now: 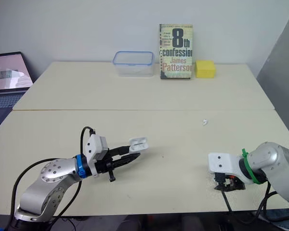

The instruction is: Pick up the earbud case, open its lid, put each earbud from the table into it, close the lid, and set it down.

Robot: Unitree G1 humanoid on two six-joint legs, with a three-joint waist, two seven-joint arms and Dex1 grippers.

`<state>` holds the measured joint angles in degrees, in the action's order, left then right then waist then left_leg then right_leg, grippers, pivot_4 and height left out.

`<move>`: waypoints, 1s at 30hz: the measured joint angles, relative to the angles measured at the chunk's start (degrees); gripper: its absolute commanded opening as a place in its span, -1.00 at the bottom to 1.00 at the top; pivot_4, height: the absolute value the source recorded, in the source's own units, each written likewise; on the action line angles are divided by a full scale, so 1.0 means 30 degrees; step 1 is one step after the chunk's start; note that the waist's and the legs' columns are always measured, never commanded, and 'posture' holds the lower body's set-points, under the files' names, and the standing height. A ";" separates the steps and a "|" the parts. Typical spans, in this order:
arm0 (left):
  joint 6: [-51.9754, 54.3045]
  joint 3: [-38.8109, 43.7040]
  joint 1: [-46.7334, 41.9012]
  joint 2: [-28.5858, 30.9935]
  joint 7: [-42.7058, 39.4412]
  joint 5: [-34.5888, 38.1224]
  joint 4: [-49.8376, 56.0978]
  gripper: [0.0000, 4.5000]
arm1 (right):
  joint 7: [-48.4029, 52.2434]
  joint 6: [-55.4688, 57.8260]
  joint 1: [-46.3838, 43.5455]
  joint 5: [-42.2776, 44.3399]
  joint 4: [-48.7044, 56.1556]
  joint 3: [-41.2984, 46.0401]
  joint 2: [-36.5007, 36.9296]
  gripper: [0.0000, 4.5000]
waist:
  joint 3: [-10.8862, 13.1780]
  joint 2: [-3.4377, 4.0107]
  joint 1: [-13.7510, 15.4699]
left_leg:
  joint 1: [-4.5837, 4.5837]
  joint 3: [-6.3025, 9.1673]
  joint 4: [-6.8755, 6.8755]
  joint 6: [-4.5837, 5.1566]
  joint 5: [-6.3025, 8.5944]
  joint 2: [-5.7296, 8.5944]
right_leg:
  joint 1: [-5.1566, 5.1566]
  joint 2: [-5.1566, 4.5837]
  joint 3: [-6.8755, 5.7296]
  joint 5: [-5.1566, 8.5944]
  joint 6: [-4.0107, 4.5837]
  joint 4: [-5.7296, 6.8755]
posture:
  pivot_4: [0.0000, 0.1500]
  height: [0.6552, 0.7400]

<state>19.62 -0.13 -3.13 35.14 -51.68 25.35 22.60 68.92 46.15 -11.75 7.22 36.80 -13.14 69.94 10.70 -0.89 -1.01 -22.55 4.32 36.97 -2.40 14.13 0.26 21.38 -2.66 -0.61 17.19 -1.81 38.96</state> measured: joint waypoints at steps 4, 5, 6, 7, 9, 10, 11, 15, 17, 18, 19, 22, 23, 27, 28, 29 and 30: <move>-0.0036 -0.0062 0.0014 0.0009 -0.0064 -0.0036 -0.0042 -0.65 | -0.0652 0.0340 -0.0202 -0.0512 -0.0236 -0.0779 -0.0178 0.23 | 0.0000 0.0000 -0.0003 | -0.0001 -0.0004 -0.0002 0.0000 0.0000 0.0000 | 0.0003 0.0000 -0.0004 0.0000 0.0000 0.0000 | 1.00 1.00; -0.0041 -0.0071 -0.0005 0.0010 -0.0068 -0.0067 -0.0078 -0.65 | -0.0770 0.0332 -0.0405 -0.0658 -0.0431 -0.1056 -0.0307 0.23 | 0.0000 0.0000 -0.0013 | 0.0004 -0.0009 0.0000 0.0001 0.0000 -0.0001 | 0.0001 0.0000 -0.0005 0.0000 -0.0001 0.0000 | 1.00 1.00; -0.0041 -0.0077 -0.0014 0.0010 -0.0067 -0.0106 -0.0098 -0.65 | -0.0895 0.0292 -0.0652 -0.0849 -0.0644 -0.1431 -0.0427 0.23 | 0.0000 0.0000 -0.0014 | 0.0006 -0.0010 0.0001 0.0001 0.0000 -0.0001 | 0.0000 0.0001 -0.0005 0.0000 0.0000 0.0000 | 1.00 1.00; -0.0041 -0.0078 -0.0018 0.0010 -0.0065 -0.0118 -0.0105 -0.65 | -0.0933 0.0268 -0.0874 -0.0982 -0.0829 -0.1710 -0.0502 0.23 | 0.0000 0.0000 -0.0014 | 0.0004 -0.0008 0.0000 0.0001 0.0000 0.0001 | 0.0002 0.0000 -0.0006 0.0000 0.0000 0.0000 | 1.00 1.00; -0.0043 -0.0090 -0.0049 0.0009 -0.0063 -0.0151 -0.0116 -0.65 | -0.0958 0.0232 -0.1211 -0.1323 -0.1163 -0.2132 -0.0588 0.23 | 0.0000 0.0000 -0.0004 | -0.0005 -0.0003 0.0000 0.0001 0.0000 0.0001 | 0.0004 0.0001 -0.0009 0.0001 -0.0001 -0.0002 | 1.00 1.00; -0.0043 -0.0091 -0.0049 0.0011 -0.0063 -0.0179 -0.0126 -0.65 | -0.0930 0.0231 -0.1454 -0.1436 -0.1307 -0.2383 -0.0643 0.23 | 0.0000 0.0000 -0.0005 | -0.0006 -0.0008 -0.0002 0.0001 0.0000 0.0001 | 0.0009 0.0000 -0.0006 0.0001 -0.0001 -0.0003 | 1.00 1.00; -0.0043 -0.0095 -0.0066 0.0011 -0.0062 -0.0204 -0.0125 -0.65 | -0.0910 0.0226 -0.1632 -0.1492 -0.1397 -0.2570 -0.0696 0.23 | 0.0000 0.0000 -0.0008 | -0.0006 -0.0008 -0.0003 0.0001 0.0000 0.0001 | 0.0010 0.0000 -0.0005 0.0001 -0.0001 -0.0003 | 1.00 1.00; -0.0043 -0.0095 -0.0069 0.0011 -0.0045 -0.0248 -0.0130 -0.65 | -0.0791 0.0150 -0.1857 -0.1772 -0.1494 -0.2997 -0.0729 0.23 | 0.0000 0.0000 -0.0001 | -0.0006 -0.0001 0.0001 0.0001 0.0000 0.0000 | 0.0005 0.0000 -0.0009 0.0000 -0.0001 -0.0003 | 1.00 1.00; -0.0043 -0.0095 -0.0064 0.0010 -0.0035 -0.0260 -0.0129 -0.65 | -0.0648 0.0131 -0.1917 -0.1881 -0.1495 -0.3070 -0.0729 0.23 | 0.0000 -0.0001 -0.0002 | -0.0003 -0.0001 0.0002 0.0001 0.0000 0.0001 | 0.0002 0.0000 -0.0011 0.0000 -0.0001 -0.0003 | 1.00 1.00; -0.0043 -0.0095 -0.0058 0.0010 -0.0033 -0.0268 -0.0130 -0.65 | -0.0568 0.0132 -0.1938 -0.1918 -0.1495 -0.3088 -0.0729 0.23 | 0.0000 -0.0001 -0.0001 | -0.0004 0.0000 0.0001 0.0001 0.0000 0.0000 | 0.0002 0.0000 -0.0010 0.0000 -0.0001 -0.0002 | 1.00 1.00; -0.0043 -0.0095 -0.0058 0.0010 -0.0027 -0.0291 -0.0130 -0.65 | -0.0515 0.0137 -0.1948 -0.1945 -0.1495 -0.3098 -0.0730 0.23 | 0.0000 -0.0001 -0.0001 | -0.0004 -0.0001 0.0000 0.0001 0.0000 0.0001 | 0.0003 0.0000 -0.0010 0.0000 -0.0001 -0.0003 | 1.00 1.00; -0.0044 -0.0095 -0.0056 0.0005 -0.0008 -0.0336 -0.0130 -0.65 | -0.0427 0.0161 -0.1953 -0.1967 -0.1486 -0.3141 -0.0732 -0.02 | 0.0000 -0.0001 -0.0001 | -0.0005 -0.0001 0.0001 0.0001 0.0000 0.0001 | 0.0003 0.0000 -0.0012 0.0000 -0.0001 -0.0003 | 1.00 1.00; -0.0046 -0.0095 -0.0056 -0.0008 0.0004 -0.0349 -0.0130 -0.65 | -0.0391 0.0161 -0.1952 -0.1967 -0.1480 -0.3153 -0.0732 -0.16 | -0.0001 -0.0002 -0.0001 | -0.0003 -0.0002 0.0001 0.0001 0.0000 0.0000 | 0.0002 0.0000 -0.0009 0.0000 -0.0001 -0.0003 | 1.00 1.00; -0.0052 -0.0097 -0.0057 -0.0046 0.0057 -0.0394 -0.0131 -0.65 | -0.0231 0.0204 -0.1925 -0.1959 -0.1442 -0.3148 -0.0731 -0.80 | -0.0002 -0.0004 -0.0001 | 0.0002 -0.0001 0.0001 0.0001 0.0000 0.0000 | -0.0003 0.0000 -0.0013 0.0000 -0.0001 -0.0003 | 1.00 1.00; -0.0055 -0.0099 -0.0057 -0.0064 0.0095 -0.0406 -0.0131 -0.65 | -0.0210 0.0242 -0.1905 -0.1956 -0.1427 -0.3134 -0.0731 -0.82 | -0.0003 -0.0004 -0.0001 | 0.0001 -0.0001 0.0001 0.0001 0.0000 -0.0001 | -0.0003 0.0000 -0.0012 0.0000 -0.0001 -0.0003 | 1.00 1.00; -0.0059 -0.0100 -0.0058 -0.0092 0.0115 -0.0415 -0.0137 -0.65 | -0.0201 0.0285 -0.1889 -0.1948 -0.1412 -0.3113 -0.0731 -0.82 | -0.0003 -0.0004 0.0000 | 0.0000 -0.0001 0.0001 0.0001 0.0000 0.0000 | -0.0002 0.0000 -0.0013 0.0000 -0.0001 -0.0003 | 1.00 1.00; -0.0065 -0.0105 -0.0060 -0.0134 0.0131 -0.0417 -0.0151 -0.65 | -0.0201 0.0352 -0.1850 -0.1923 -0.1383 -0.3060 -0.0731 -0.82 | -0.0003 -0.0005 0.0002 | -0.0001 -0.0001 0.0002 0.0001 0.0000 0.0001 | -0.0002 0.0000 -0.0012 0.0000 -0.0001 -0.0003 | 1.00 1.00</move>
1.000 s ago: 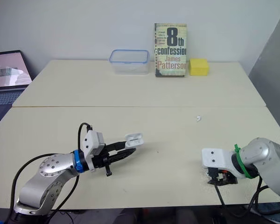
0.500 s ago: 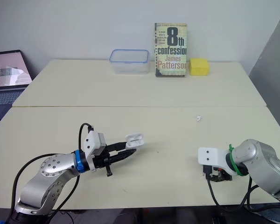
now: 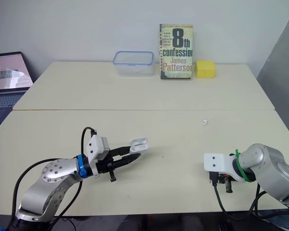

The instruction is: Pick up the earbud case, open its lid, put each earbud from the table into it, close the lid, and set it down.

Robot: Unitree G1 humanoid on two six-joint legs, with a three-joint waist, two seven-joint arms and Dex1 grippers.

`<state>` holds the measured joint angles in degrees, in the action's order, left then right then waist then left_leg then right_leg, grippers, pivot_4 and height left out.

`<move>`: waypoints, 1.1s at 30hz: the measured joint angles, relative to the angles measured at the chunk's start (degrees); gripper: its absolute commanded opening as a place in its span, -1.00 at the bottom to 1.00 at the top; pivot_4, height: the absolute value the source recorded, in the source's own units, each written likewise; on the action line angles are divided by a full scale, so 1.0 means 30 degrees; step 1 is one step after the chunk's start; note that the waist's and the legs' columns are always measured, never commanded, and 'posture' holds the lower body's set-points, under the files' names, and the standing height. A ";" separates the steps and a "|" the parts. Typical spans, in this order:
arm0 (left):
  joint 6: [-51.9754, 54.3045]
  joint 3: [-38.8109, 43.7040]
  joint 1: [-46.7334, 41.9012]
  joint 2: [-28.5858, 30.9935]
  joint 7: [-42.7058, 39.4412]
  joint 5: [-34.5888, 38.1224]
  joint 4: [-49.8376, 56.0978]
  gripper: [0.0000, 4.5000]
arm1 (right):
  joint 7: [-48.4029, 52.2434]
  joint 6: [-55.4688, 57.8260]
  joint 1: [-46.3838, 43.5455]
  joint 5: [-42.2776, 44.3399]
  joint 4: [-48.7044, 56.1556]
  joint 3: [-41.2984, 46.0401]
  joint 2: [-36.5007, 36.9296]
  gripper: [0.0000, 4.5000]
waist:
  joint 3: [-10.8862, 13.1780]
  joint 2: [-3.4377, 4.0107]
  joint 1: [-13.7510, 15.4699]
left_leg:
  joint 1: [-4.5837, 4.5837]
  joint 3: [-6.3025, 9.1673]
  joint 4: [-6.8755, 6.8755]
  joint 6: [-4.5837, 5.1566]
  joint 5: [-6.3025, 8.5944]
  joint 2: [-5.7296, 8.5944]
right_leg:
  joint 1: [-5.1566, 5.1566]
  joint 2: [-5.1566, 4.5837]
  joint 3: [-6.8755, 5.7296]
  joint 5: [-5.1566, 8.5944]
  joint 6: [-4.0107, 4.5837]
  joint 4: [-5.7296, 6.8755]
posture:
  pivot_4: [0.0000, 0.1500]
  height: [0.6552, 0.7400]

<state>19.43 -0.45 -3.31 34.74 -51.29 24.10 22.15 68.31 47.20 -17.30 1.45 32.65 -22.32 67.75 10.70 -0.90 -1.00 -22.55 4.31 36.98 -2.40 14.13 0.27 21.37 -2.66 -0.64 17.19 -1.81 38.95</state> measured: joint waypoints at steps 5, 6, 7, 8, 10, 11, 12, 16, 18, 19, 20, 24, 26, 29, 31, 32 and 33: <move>-0.0033 -0.0060 -0.0226 -0.0496 0.0217 0.0015 -0.0248 -0.65 | 0.0143 0.0672 -0.0056 0.0861 0.0102 0.0361 -0.0117 -0.82 | 0.0000 0.0000 0.0005 | 0.0000 0.0000 0.0000 0.0000 0.0000 0.0000 | 0.0003 0.0001 -0.0001 0.0000 0.0000 0.0001 | 1.00 1.00; -0.0037 -0.0054 -0.0410 -0.0733 0.0286 0.0030 -0.0306 -0.65 | 0.0146 0.0909 -0.0286 0.1204 0.0117 0.0542 -0.0333 -0.82 | 0.0001 0.0000 -0.0002 | 0.0000 -0.0003 0.0001 0.0000 0.0000 -0.0001 | 0.0004 0.0001 0.0000 -0.0001 0.0001 0.0003 | 1.00 1.00; -0.0054 -0.0063 -0.0687 -0.1120 0.0440 0.0058 -0.0346 -0.65 | 0.0161 0.1377 -0.0794 0.1809 0.0139 0.0996 -0.0763 -0.82 | 0.0001 0.0000 -0.0021 | 0.0004 -0.0013 0.0003 0.0000 0.0000 0.0000 | 0.0005 0.0002 0.0007 -0.0001 0.0001 0.0008 | 1.00 1.00; -0.0105 -0.0098 -0.0936 -0.1462 0.0633 0.0111 -0.0345 -0.65 | 0.0152 0.1855 -0.1387 0.2364 0.0232 0.1468 -0.1174 -0.82 | 0.0001 0.0000 -0.0040 | 0.0005 -0.0011 0.0004 0.0000 0.0000 0.0000 | 0.0004 0.0002 0.0004 -0.0001 0.0001 0.0008 | 1.00 1.00; -0.0330 -0.0130 -0.1402 -0.2216 0.1079 0.0152 -0.0338 -0.65 | 0.0108 0.3195 -0.2739 0.3881 0.0456 0.2873 -0.2235 -0.82 | 0.0000 -0.0001 -0.0050 | 0.0000 -0.0001 0.0002 0.0000 0.0000 0.0000 | 0.0002 0.0007 -0.0002 -0.0002 0.0001 0.0007 | 1.00 1.00; -0.0440 -0.0123 -0.1548 -0.2579 0.1310 0.0152 -0.0336 -0.65 | 0.0036 0.4183 -0.3382 0.4778 0.0526 0.3645 -0.2974 -0.82 | 0.0001 -0.0001 -0.0046 | -0.0002 -0.0001 0.0001 0.0000 0.0000 -0.0002 | 0.0004 0.0007 -0.0001 -0.0002 0.0002 0.0004 | 1.00 1.00; -0.0528 -0.0172 -0.1717 -0.2973 0.1587 0.0109 -0.0340 -0.65 | -0.0157 0.5300 -0.4059 0.5809 0.0619 0.4529 -0.3979 -0.82 | 0.0002 -0.0004 -0.0052 | -0.0007 0.0003 0.0000 0.0000 0.0000 -0.0003 | 0.0005 0.0008 0.0000 -0.0003 0.0003 0.0004 | 1.00 1.00; -0.1096 -0.0722 -0.2343 -0.4056 0.2329 -0.0152 -0.0345 -0.65 | -0.1548 1.0088 -0.6092 0.9831 0.1265 0.8257 -0.8693 -0.82 | 0.0000 -0.0006 0.0027 | -0.0040 0.0047 0.0003 -0.0001 -0.0001 0.0004 | 0.0011 0.0007 0.0002 -0.0005 0.0006 0.0011 | 1.00 1.00; -0.1226 -0.0940 -0.2475 -0.4240 0.2514 -0.0271 -0.0409 -0.65 | -0.2753 1.1654 -0.6609 1.0916 0.1426 1.0078 -1.0994 -0.82 | -0.0003 -0.0013 0.0086 | -0.0044 0.0052 0.0006 0.0000 -0.0001 0.0010 | 0.0012 0.0007 0.0000 -0.0006 0.0008 0.0017 | 1.00 1.00; -0.1290 -0.0991 -0.2603 -0.4431 0.2739 -0.0388 -0.0571 -0.65 | -0.3689 1.2192 -0.6751 1.1458 0.1536 1.1273 -1.2663 -0.82 | -0.0005 -0.0011 0.0115 | -0.0037 0.0050 0.0006 0.0000 -0.0001 0.0015 | 0.0010 0.0007 0.0001 -0.0006 0.0008 0.0022 | 1.00 1.00; -0.1325 -0.1060 -0.2780 -0.4639 0.2886 -0.0516 -0.0739 -0.65 | -0.4486 1.2492 -0.6850 1.1839 0.1660 1.2100 -1.4100 -0.82 | -0.0005 -0.0009 0.0136 | -0.0036 0.0047 0.0005 0.0000 -0.0001 0.0022 | 0.0014 0.0011 -0.0001 -0.0006 0.0008 0.0032 | 1.00 1.00; -0.1601 -0.1358 -0.3385 -0.5303 0.3543 -0.0802 -0.0860 -0.65 | -0.7629 1.3016 -0.7191 1.2624 0.2089 1.3993 -1.8100 -0.82 | -0.0007 -0.0004 0.0195 | -0.0044 0.0036 0.0002 0.0000 -0.0002 0.0024 | 0.0035 0.0014 -0.0003 -0.0007 0.0008 0.0035 | 1.00 1.00; -0.1628 -0.1392 -0.3742 -0.5508 0.3802 -0.0890 -0.0861 -0.65 | -0.9046 1.3005 -0.7231 1.2761 0.2310 1.4352 -1.9519 -0.82 | -0.0010 0.0000 0.0191 | -0.0039 0.0026 0.0001 0.0000 -0.0001 0.0028 | 0.0037 0.0016 -0.0002 -0.0006 0.0008 0.0036 | 1.00 1.00; -0.1628 -0.1626 -0.4122 -0.5809 0.4082 -0.0940 -0.0874 -0.65 | -1.1185 1.1753 -0.6850 1.2631 0.2565 1.3877 -2.1421 -0.82 | -0.0013 0.0006 0.0166 | -0.0039 0.0020 -0.0004 0.0000 -0.0001 0.0030 | 0.0053 0.0026 0.0001 -0.0007 0.0008 0.0046 | 1.00 1.00; -0.1622 -0.1729 -0.4174 -0.5973 0.4246 -0.0939 -0.0874 -0.65 | -1.2319 1.0425 -0.6190 1.2365 0.2590 1.3103 -2.2163 -0.82 | -0.0014 0.0007 0.0140 | -0.0040 0.0017 -0.0005 0.0000 -0.0001 0.0031 | 0.0061 0.0028 0.0002 -0.0007 0.0008 0.0047 | 1.00 1.00; -0.1615 -0.1770 -0.4180 -0.6059 0.4347 -0.0929 -0.0873 -0.65 | -1.2818 0.9761 -0.5914 1.2188 0.2586 1.2788 -2.2443 -0.82 | -0.0014 0.0007 0.0114 | -0.0040 0.0015 -0.0005 0.0000 -0.0001 0.0030 | 0.0062 0.0029 0.0004 -0.0007 0.0008 0.0048 | 1.00 1.00; -0.1612 -0.1809 -0.4182 -0.6081 0.4386 -0.0924 -0.0872 -0.65 | -1.3344 0.8983 -0.5662 1.1944 0.2574 1.2408 -2.2722 -0.82 | -0.0014 0.0007 0.0073 | -0.0040 0.0012 -0.0005 -0.0001 -0.0002 0.0030 | 0.0065 0.0031 0.0003 -0.0007 0.0008 0.0049 | 1.00 1.00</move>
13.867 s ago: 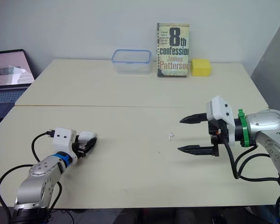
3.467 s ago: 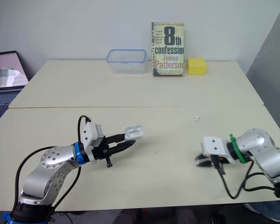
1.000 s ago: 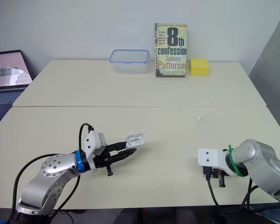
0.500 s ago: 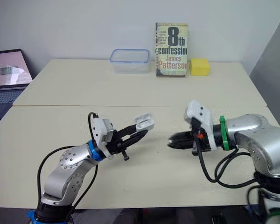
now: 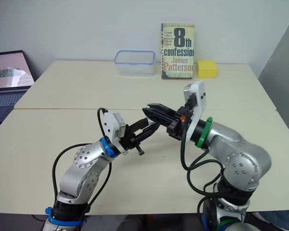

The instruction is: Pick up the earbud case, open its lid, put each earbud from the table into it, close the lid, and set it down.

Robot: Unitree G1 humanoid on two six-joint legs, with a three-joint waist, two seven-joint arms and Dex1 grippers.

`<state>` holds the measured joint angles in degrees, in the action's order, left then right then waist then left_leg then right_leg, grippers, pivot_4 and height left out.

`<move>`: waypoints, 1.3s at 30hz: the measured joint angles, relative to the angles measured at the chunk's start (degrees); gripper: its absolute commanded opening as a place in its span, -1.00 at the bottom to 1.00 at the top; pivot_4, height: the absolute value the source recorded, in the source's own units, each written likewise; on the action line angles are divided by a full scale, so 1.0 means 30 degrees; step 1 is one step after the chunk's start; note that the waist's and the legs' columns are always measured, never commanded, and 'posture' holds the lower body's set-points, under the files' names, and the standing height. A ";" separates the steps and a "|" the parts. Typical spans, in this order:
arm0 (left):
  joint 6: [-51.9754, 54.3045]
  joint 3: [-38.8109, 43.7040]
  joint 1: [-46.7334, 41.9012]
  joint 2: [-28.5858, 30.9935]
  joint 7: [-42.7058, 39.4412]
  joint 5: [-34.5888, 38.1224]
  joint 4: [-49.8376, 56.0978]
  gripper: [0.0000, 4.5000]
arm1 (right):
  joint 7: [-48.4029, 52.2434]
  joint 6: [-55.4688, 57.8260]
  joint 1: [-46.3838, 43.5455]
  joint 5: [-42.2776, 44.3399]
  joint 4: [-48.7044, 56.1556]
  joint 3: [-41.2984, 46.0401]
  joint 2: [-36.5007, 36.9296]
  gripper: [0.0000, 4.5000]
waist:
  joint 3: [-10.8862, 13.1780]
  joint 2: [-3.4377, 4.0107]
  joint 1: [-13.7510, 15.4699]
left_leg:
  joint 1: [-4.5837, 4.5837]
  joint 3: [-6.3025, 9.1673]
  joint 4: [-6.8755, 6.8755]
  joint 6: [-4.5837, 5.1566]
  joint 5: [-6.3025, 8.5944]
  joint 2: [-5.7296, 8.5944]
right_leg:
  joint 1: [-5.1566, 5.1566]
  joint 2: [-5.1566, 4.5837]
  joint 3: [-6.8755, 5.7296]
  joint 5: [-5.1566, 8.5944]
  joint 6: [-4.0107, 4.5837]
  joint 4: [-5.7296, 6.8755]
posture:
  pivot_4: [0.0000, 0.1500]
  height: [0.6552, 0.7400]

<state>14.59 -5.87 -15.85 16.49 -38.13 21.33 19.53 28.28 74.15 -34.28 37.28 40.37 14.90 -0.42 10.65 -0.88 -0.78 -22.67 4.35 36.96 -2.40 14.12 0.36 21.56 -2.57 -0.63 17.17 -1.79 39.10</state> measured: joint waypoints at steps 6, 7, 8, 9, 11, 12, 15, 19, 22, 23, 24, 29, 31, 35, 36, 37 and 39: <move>0.0012 0.0015 -0.0008 0.0006 0.0091 0.0024 0.0000 -0.65 | -0.1416 -0.3295 0.1515 -0.0131 -0.0181 -0.1682 -0.0068 -0.82 | 0.0000 0.0000 -0.0119 | 0.0001 0.0005 -0.0001 0.0000 0.0000 -0.0003 | -0.0007 0.0000 0.0001 0.0000 0.0000 -0.0006 | 1.00 1.00; 0.0038 0.0014 -0.0026 -0.0006 0.0135 0.0040 0.0000 -0.65 | -0.1537 -0.3740 0.1918 -0.0172 -0.0229 -0.1954 0.0049 -0.82 | 0.0000 0.0000 -0.0132 | 0.0000 0.0006 -0.0002 0.0000 0.0000 -0.0003 | -0.0005 0.0001 0.0004 0.0000 0.0000 -0.0006 | 1.00 1.00; 0.0055 0.0029 -0.0057 -0.0023 0.0176 0.0072 0.0000 -0.65 | -0.1565 -0.4120 0.2341 -0.0207 -0.0269 -0.2219 0.0172 -0.82 | 0.0000 0.0000 -0.0139 | 0.0000 0.0008 0.0000 0.0000 0.0000 -0.0004 | -0.0008 0.0000 0.0004 0.0000 0.0000 -0.0007 | 1.00 1.00; 0.0073 0.0043 -0.0082 -0.0025 0.0218 0.0099 0.0000 -0.65 | -0.1583 -0.4460 0.2714 -0.0219 -0.0354 -0.2462 0.0314 -0.82 | 0.0000 0.0000 -0.0177 | 0.0000 0.0004 -0.0002 0.0000 0.0000 -0.0004 | -0.0005 0.0000 0.0004 0.0000 0.0000 -0.0006 | 1.00 1.00; 0.0085 0.0041 -0.0115 -0.0037 0.0334 0.0123 0.0000 -0.65 | -0.1661 -0.5112 0.3124 -0.0236 -0.0571 -0.2851 0.0585 -0.82 | 0.0000 -0.0001 -0.0254 | 0.0002 0.0004 0.0000 0.0000 0.0000 -0.0004 | -0.0008 0.0001 0.0004 0.0000 0.0000 -0.0004 | 1.00 1.00; 0.0098 0.0035 -0.0171 -0.0074 0.0360 0.0149 0.0001 -0.65 | -0.1729 -0.5545 0.3381 -0.0247 -0.0604 -0.3131 0.0701 -0.82 | 0.0000 -0.0001 -0.0271 | 0.0004 0.0004 -0.0001 0.0001 0.0000 -0.0003 | -0.0009 0.0003 0.0003 0.0000 0.0000 -0.0005 | 1.00 1.00; 0.0192 0.0032 -0.0213 -0.0117 0.0413 0.0249 0.0005 -0.65 | -0.1959 -0.6553 0.3783 -0.0279 -0.0728 -0.3616 0.0946 -0.82 | 0.0000 0.0000 -0.0293 | 0.0003 0.0006 -0.0005 0.0001 0.0000 -0.0004 | -0.0004 0.0020 0.0006 0.0000 0.0000 -0.0006 | 1.00 1.00; 0.0363 0.0005 -0.0212 -0.0152 0.0427 0.0347 0.0029 -0.65 | -0.2314 -0.7521 0.4015 -0.0275 -0.1008 -0.4113 0.1129 -0.82 | 0.0000 -0.0001 -0.0292 | 0.0002 0.0017 -0.0005 0.0000 0.0000 -0.0006 | -0.0007 0.0024 0.0008 0.0000 0.0000 -0.0006 | 1.00 1.00; 0.0384 0.0004 -0.0210 -0.0144 0.0416 0.0370 0.0033 -0.65 | -0.2734 -0.7927 0.4118 -0.0151 -0.1105 -0.4242 0.1098 -0.82 | 0.0000 -0.0001 -0.0290 | 0.0002 0.0013 -0.0006 0.0001 0.0000 -0.0009 | -0.0006 0.0024 0.0009 0.0001 0.0000 -0.0008 | 1.00 1.00; 0.0392 0.0005 -0.0208 -0.0129 0.0411 0.0377 0.0035 -0.65 | -0.2941 -0.7962 0.4101 -0.0051 -0.1157 -0.4235 0.1045 -0.82 | 0.0000 -0.0001 -0.0289 | 0.0001 0.0016 -0.0006 0.0000 0.0000 -0.0009 | -0.0006 0.0024 0.0010 0.0001 0.0000 -0.0007 | 1.00 1.00; 0.0401 0.0006 -0.0201 -0.0115 0.0406 0.0383 0.0035 -0.65 | -0.3143 -0.7982 0.4078 -0.0009 -0.1195 -0.4240 0.1023 -0.82 | 0.0000 -0.0001 -0.0290 | 0.0000 0.0018 -0.0006 0.0000 0.0000 -0.0010 | -0.0006 0.0024 0.0010 0.0000 0.0000 -0.0008 | 1.00 1.00; 0.0416 0.0007 -0.0199 -0.0093 0.0406 0.0398 0.0035 -0.65 | -0.3829 -0.8103 0.3660 0.0193 -0.1275 -0.4354 0.1093 -0.82 | 0.0001 -0.0001 -0.0290 | 0.0000 0.0019 -0.0007 0.0000 0.0000 -0.0010 | -0.0005 0.0024 0.0011 0.0000 0.0000 -0.0008 | 1.00 1.00; 0.0425 0.0007 -0.0200 -0.0093 0.0413 0.0401 0.0036 -0.65 | -0.4082 -0.8173 0.3634 0.0197 -0.1300 -0.4591 0.1105 -0.82 | 0.0001 -0.0001 -0.0292 | 0.0000 0.0017 -0.0008 0.0000 0.0000 -0.0010 | -0.0005 0.0024 0.0013 0.0000 0.0000 -0.0010 | 1.00 1.00; 0.0477 0.0016 -0.0200 -0.0092 0.0442 0.0403 0.0038 -0.65 | -0.4385 -0.8299 0.3648 0.0191 -0.1346 -0.5053 0.1185 -0.82 | 0.0000 -0.0001 -0.0291 | -0.0001 0.0018 -0.0008 0.0000 0.0000 -0.0011 | -0.0005 0.0023 0.0014 0.0000 0.0000 -0.0010 | 1.00 1.00; 0.0499 0.0023 -0.0200 -0.0092 0.0463 0.0405 0.0038 -0.65 | -0.4474 -0.8328 0.3699 0.0185 -0.1346 -0.5179 0.1247 -0.82 | 0.0001 -0.0001 -0.0291 | -0.0002 0.0020 -0.0008 0.0000 0.0000 -0.0011 | -0.0005 0.0024 0.0014 0.0001 0.0000 -0.0010 | 1.00 1.00; 0.0521 0.0025 -0.0200 -0.0094 0.0476 0.0407 0.0044 -0.65 | -0.4517 -0.8354 0.3778 0.0176 -0.1346 -0.5338 0.1296 -0.82 | 0.0001 -0.0001 -0.0292 | -0.0002 0.0020 -0.0008 0.0000 0.0000 -0.0011 | -0.0005 0.0023 0.0014 0.0000 -0.0001 -0.0011 | 1.00 1.00; 0.0599 0.0022 -0.0200 -0.0105 0.0497 0.0407 0.0045 -0.65 | -0.4548 -0.8483 0.3892 0.0180 -0.1343 -0.5455 0.1352 -0.82 | 0.0001 -0.0001 -0.0289 | -0.0004 0.0022 -0.0007 0.0000 0.0000 -0.0011 | -0.0005 0.0023 0.0013 0.0001 -0.0001 -0.0013 | 1.00 1.00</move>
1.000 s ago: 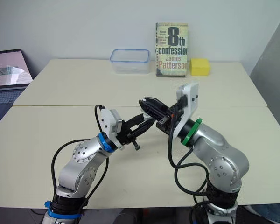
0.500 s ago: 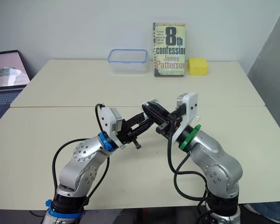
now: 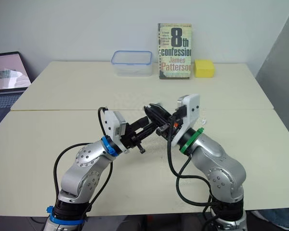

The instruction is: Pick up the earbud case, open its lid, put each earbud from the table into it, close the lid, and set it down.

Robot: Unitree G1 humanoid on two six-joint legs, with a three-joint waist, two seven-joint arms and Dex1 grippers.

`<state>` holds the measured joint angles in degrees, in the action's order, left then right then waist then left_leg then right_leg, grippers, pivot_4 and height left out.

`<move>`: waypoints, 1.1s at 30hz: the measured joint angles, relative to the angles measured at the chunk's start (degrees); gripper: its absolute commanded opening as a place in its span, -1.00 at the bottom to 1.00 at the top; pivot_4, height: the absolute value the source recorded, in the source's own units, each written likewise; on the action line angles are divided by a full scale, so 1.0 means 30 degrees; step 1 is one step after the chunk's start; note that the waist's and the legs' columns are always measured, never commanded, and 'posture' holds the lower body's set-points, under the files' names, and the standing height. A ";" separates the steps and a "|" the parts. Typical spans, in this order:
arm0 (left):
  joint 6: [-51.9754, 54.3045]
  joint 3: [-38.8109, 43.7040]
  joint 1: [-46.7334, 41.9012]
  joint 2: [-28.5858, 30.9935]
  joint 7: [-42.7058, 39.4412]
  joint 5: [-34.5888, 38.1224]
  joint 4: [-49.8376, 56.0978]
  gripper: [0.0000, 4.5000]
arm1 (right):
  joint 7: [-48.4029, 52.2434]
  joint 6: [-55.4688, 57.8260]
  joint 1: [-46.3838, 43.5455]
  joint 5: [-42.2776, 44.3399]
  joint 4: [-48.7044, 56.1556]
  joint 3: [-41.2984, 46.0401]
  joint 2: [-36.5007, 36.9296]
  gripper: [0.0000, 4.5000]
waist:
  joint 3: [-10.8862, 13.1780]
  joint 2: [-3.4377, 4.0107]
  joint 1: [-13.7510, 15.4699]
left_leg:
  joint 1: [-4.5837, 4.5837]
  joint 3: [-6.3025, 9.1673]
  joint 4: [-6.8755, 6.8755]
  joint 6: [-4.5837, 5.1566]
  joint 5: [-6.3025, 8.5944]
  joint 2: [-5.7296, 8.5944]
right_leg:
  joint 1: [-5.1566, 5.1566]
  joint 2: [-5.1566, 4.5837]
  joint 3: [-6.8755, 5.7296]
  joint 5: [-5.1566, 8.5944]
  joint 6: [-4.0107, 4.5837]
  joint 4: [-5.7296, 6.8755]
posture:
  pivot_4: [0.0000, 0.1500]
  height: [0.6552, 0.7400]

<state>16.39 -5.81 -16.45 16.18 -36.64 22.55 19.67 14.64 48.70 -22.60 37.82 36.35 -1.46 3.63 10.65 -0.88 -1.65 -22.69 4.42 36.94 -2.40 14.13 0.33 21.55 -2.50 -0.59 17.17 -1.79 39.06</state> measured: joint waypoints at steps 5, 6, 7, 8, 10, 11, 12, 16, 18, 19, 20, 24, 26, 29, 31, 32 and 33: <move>0.0221 0.0006 0.0000 -0.0007 0.0037 0.0006 0.0020 -0.65 | -0.0433 -0.0276 0.0260 0.0232 0.0005 0.0041 -0.0123 -0.82 | 0.0000 0.0000 -0.0001 | 0.0001 0.0000 -0.0003 0.0000 0.0000 0.0000 | 0.0001 0.0000 -0.0001 0.0000 0.0000 0.0000 | 1.00 1.00; 0.0222 0.0014 0.0000 -0.0007 0.0037 0.0012 0.0045 -0.65 | -0.0594 -0.0268 0.0260 0.0454 0.0006 0.0095 -0.0168 -0.82 | 0.0000 0.0000 0.0000 | 0.0001 0.0000 -0.0003 0.0000 0.0000 -0.0001 | 0.0001 0.0000 0.0002 0.0000 0.0000 0.0000 | 1.00 1.00; 0.0228 0.0023 0.0000 -0.0004 0.0032 0.0017 0.0073 -0.65 | -0.0816 -0.0244 0.0257 0.0726 0.0012 0.0179 -0.0289 -0.82 | 0.0000 0.0000 -0.0001 | 0.0001 0.0000 -0.0004 0.0000 0.0000 -0.0003 | 0.0001 0.0000 0.0002 0.0000 0.0000 0.0000 | 1.00 1.00; 0.0235 0.0026 0.0000 -0.0002 0.0030 0.0021 0.0080 -0.65 | -0.0944 -0.0208 0.0256 0.1030 0.0024 0.0282 -0.0391 -0.82 | 0.0000 0.0000 -0.0001 | 0.0000 0.0003 -0.0004 0.0000 0.0000 -0.0004 | 0.0001 0.0000 0.0004 0.0000 0.0000 0.0000 | 1.00 1.00; 0.0255 0.0032 0.0001 0.0010 0.0029 0.0029 0.0080 -0.65 | -0.1214 -0.0135 0.0254 0.1558 0.0178 0.0494 -0.0343 -0.82 | 0.0000 0.0000 0.0001 | -0.0003 0.0006 -0.0003 0.0000 0.0000 -0.0007 | 0.0001 -0.0002 0.0005 0.0000 0.0000 -0.0002 | 1.00 1.00; 0.0262 0.0045 0.0000 0.0016 0.0029 0.0032 0.0080 -0.65 | -0.1263 -0.0135 0.0255 0.1725 0.0252 0.0575 -0.0225 -0.82 | 0.0000 0.0000 0.0001 | -0.0003 0.0003 -0.0003 0.0000 0.0000 -0.0006 | 0.0000 -0.0002 0.0004 0.0000 0.0000 -0.0003 | 1.00 1.00; 0.0262 0.0058 0.0000 0.0017 0.0030 0.0034 0.0080 -0.65 | -0.1304 -0.0139 0.0257 0.1824 0.0287 0.0623 -0.0076 -0.82 | 0.0000 0.0000 0.0000 | -0.0002 -0.0001 -0.0003 0.0000 0.0000 -0.0003 | 0.0000 -0.0002 0.0002 0.0000 0.0000 -0.0003 | 1.00 1.00; 0.0268 0.0070 -0.0001 0.0013 0.0033 0.0058 0.0079 -0.65 | -0.1289 -0.0322 0.0611 0.1793 0.0316 0.0420 0.0480 -0.82 | 0.0000 0.0000 -0.0001 | -0.0002 -0.0001 -0.0008 0.0001 0.0000 -0.0001 | 0.0003 -0.0001 0.0003 0.0000 -0.0001 -0.0007 | 1.00 1.00; 0.0293 0.0066 -0.0001 0.0005 0.0008 0.0076 0.0080 -0.65 | -0.1276 -0.0661 0.0833 0.1583 0.0316 0.0125 0.0636 -0.82 | 0.0000 0.0000 -0.0001 | -0.0002 0.0002 -0.0009 0.0001 0.0000 -0.0001 | 0.0002 0.0001 0.0001 0.0001 -0.0001 -0.0007 | 1.00 1.00; 0.0313 0.0065 -0.0001 0.0006 -0.0008 0.0079 0.0079 -0.65 | -0.1255 -0.0890 0.0996 0.1379 0.0316 0.0037 0.0688 -0.82 | 0.0000 0.0000 -0.0001 | -0.0002 0.0003 -0.0008 0.0001 0.0000 0.0000 | 0.0001 0.0001 0.0001 0.0000 -0.0001 -0.0007 | 1.00 1.00; 0.0331 0.0060 -0.0001 0.0005 -0.0018 0.0079 0.0079 -0.65 | -0.1230 -0.1095 0.1138 0.1255 0.0315 -0.0028 0.0706 -0.82 | 0.0001 0.0000 0.0000 | -0.0003 0.0004 -0.0008 0.0001 0.0000 -0.0001 | 0.0003 0.0002 0.0001 0.0001 -0.0001 -0.0007 | 1.00 1.00; 0.0350 0.0052 0.0000 0.0012 -0.0051 0.0085 0.0079 -0.65 | -0.1106 -0.1772 0.1405 0.0953 0.0306 -0.0333 0.0893 -0.82 | 0.0001 -0.0001 0.0001 | -0.0002 0.0000 -0.0007 0.0001 0.0000 -0.0002 | 0.0001 0.0002 0.0002 0.0001 -0.0002 -0.0007 | 1.00 1.00; 0.0363 0.0041 0.0003 0.0020 -0.0062 0.0085 0.0079 -0.65 | -0.1089 -0.2050 0.1557 0.0833 0.0300 -0.0499 0.0905 -0.82 | 0.0001 -0.0001 0.0000 | -0.0002 0.0003 -0.0007 0.0000 0.0000 -0.0002 | 0.0001 0.0002 0.0002 0.0001 -0.0002 -0.0008 | 1.00 1.00; 0.0416 -0.0019 0.0005 0.0029 -0.0079 0.0085 0.0079 -0.65 | -0.1076 -0.2422 0.1782 0.0605 0.0255 -0.0718 0.0908 -0.82 | 0.0001 -0.0001 0.0002 | -0.0001 0.0001 -0.0008 0.0000 0.0000 -0.0002 | 0.0002 0.0002 0.0002 0.0001 -0.0002 -0.0008 | 1.00 1.00; 0.0460 -0.0019 0.0005 0.0029 -0.0078 0.0085 0.0079 -0.65 | -0.1072 -0.2662 0.1833 0.0506 0.0142 -0.0873 0.0900 -0.82 | 0.0001 0.0000 0.0002 | -0.0001 0.0004 -0.0008 0.0000 0.0000 -0.0002 | 0.0000 0.0003 0.0001 0.0001 -0.0002 -0.0008 | 1.00 1.00; 0.0512 -0.0015 0.0004 0.0028 -0.0067 0.0086 0.0079 -0.65 | -0.1072 -0.2772 0.1863 0.0407 0.0096 -0.0965 0.0894 -0.82 | 0.0001 -0.0001 0.0001 | -0.0001 0.0005 -0.0008 0.0000 0.0000 -0.0002 | 0.0000 0.0003 0.0001 0.0001 -0.0002 -0.0007 | 1.00 1.00; 0.0567 -0.0015 0.0005 0.0028 -0.0062 0.0085 0.0079 -0.65 | -0.1076 -0.2833 0.1881 0.0348 0.0051 -0.1065 0.0886 -0.82 | 0.0001 -0.0001 0.0001 | -0.0001 0.0003 -0.0008 0.0001 0.0000 -0.0002 | 0.0001 0.0002 0.0001 0.0001 -0.0002 -0.0008 | 1.00 1.00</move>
<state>18.09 -5.85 -16.44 16.26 -36.82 22.81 19.90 11.41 40.20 -16.96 38.86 36.50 -4.66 6.29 10.66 -0.89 -1.65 -22.69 4.42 36.92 -2.40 14.13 0.32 21.55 -2.49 -0.59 17.18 -1.80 39.04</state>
